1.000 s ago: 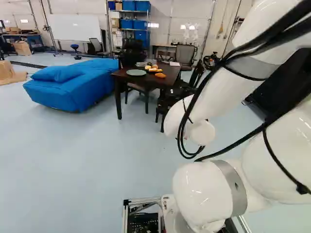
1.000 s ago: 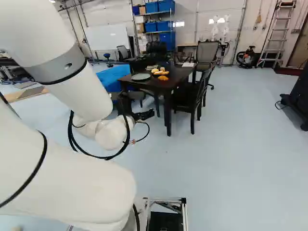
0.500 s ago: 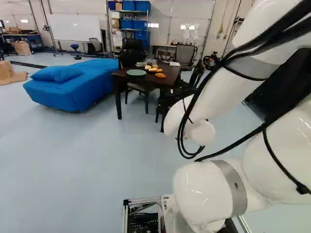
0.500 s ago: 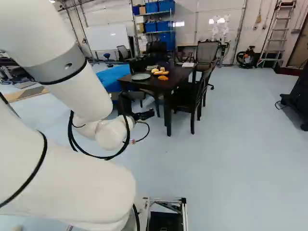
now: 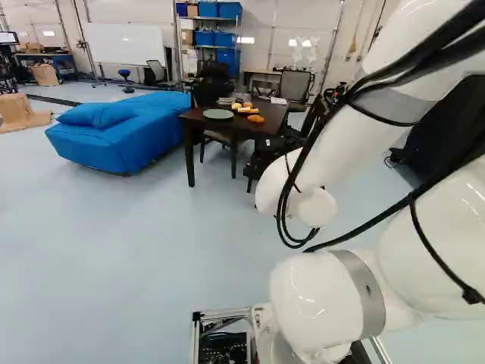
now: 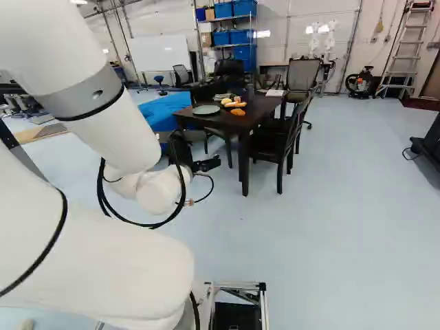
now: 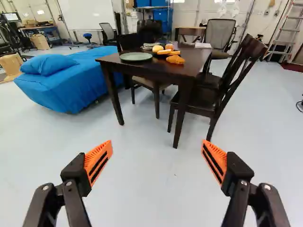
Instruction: Move the croissant to the empty plate
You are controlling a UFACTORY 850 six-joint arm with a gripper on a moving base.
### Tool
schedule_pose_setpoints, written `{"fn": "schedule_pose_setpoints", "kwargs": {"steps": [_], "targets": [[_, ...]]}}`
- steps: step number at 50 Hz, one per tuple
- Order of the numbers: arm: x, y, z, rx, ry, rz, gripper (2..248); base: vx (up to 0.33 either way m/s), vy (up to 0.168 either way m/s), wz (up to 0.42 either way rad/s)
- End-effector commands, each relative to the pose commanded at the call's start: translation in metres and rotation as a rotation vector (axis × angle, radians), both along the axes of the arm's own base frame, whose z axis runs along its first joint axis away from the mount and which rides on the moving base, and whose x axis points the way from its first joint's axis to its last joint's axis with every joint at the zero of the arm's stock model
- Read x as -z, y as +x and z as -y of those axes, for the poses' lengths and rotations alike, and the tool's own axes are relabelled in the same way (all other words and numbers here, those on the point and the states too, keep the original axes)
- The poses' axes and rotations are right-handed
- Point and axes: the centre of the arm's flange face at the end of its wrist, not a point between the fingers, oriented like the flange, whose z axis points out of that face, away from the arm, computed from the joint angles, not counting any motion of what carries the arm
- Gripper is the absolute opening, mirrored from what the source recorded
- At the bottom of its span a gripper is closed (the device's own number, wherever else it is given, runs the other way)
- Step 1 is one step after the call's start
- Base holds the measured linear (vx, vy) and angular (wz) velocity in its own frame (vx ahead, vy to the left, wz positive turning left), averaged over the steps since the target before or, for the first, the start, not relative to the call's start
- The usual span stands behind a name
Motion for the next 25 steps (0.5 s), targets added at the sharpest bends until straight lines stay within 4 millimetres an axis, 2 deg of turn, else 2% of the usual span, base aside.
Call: {"fn": "schedule_pose_setpoints", "kwargs": {"steps": [25], "targets": [[0.0, 0.0, 0.0, 0.0, 0.0, 0.0, 247, 0.0, 0.0, 0.0]]}}
